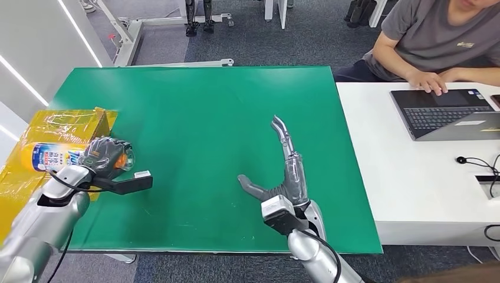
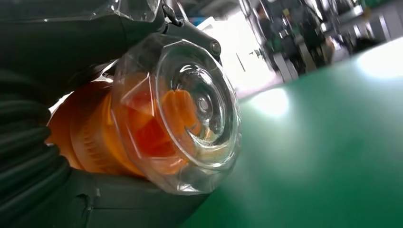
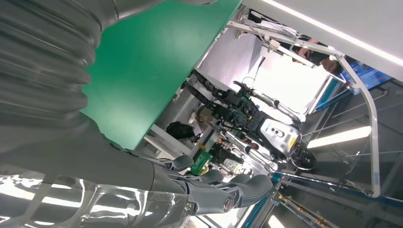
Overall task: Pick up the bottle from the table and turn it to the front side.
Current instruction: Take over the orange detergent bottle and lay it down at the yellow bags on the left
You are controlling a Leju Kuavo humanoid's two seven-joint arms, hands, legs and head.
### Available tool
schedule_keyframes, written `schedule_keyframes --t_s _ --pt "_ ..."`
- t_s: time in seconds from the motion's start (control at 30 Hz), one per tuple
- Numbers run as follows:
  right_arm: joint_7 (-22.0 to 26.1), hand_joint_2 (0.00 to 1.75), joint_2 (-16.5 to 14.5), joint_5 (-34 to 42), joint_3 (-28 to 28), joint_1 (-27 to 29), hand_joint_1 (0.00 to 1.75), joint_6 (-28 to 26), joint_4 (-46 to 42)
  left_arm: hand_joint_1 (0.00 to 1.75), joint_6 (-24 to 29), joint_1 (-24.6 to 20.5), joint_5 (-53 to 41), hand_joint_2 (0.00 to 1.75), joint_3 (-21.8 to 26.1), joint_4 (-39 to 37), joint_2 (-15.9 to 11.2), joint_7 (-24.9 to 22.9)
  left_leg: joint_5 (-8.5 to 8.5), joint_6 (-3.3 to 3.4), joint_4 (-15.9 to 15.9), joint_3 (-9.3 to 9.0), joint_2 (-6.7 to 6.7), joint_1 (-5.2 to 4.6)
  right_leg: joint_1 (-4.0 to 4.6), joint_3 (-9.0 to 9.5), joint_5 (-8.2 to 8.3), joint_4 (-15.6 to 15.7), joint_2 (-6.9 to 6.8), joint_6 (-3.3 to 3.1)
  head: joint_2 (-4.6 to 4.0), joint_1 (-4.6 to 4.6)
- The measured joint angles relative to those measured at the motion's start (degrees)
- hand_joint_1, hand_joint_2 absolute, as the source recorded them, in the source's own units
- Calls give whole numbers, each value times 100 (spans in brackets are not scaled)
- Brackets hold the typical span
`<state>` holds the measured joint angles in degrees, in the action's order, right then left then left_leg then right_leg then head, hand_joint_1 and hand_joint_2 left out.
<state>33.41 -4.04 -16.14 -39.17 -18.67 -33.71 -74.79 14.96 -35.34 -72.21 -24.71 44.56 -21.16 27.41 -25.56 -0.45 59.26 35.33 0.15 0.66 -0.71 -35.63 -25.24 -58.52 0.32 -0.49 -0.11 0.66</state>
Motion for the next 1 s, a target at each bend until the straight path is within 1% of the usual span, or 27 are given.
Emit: schedule_keyframes --t_s 0.17,0.33,0.7,1.0 --pt "3 175 0 -19 0 0 0 3 -35 175 -273 -130 46 175 -309 -364 3 11 0 0 -1 0 0 1 0 -1 -1 -1 0 -1 0 0" --pt "-5 175 0 -17 11 0 0 73 -51 175 -513 -234 112 175 -565 -655 3 168 0 0 0 0 0 0 1 -1 0 -1 0 0 0 0" --pt "-15 175 0 -14 32 -3 0 81 -45 175 -538 -368 162 175 -801 -952 30 217 0 0 0 1 -1 0 1 -1 0 -1 0 0 0 1" --pt "-15 175 -13 -30 43 -1 0 88 -85 175 -448 -388 251 175 -1075 -1028 271 245 0 0 0 1 -1 -1 0 0 0 -1 -2 0 0 0"
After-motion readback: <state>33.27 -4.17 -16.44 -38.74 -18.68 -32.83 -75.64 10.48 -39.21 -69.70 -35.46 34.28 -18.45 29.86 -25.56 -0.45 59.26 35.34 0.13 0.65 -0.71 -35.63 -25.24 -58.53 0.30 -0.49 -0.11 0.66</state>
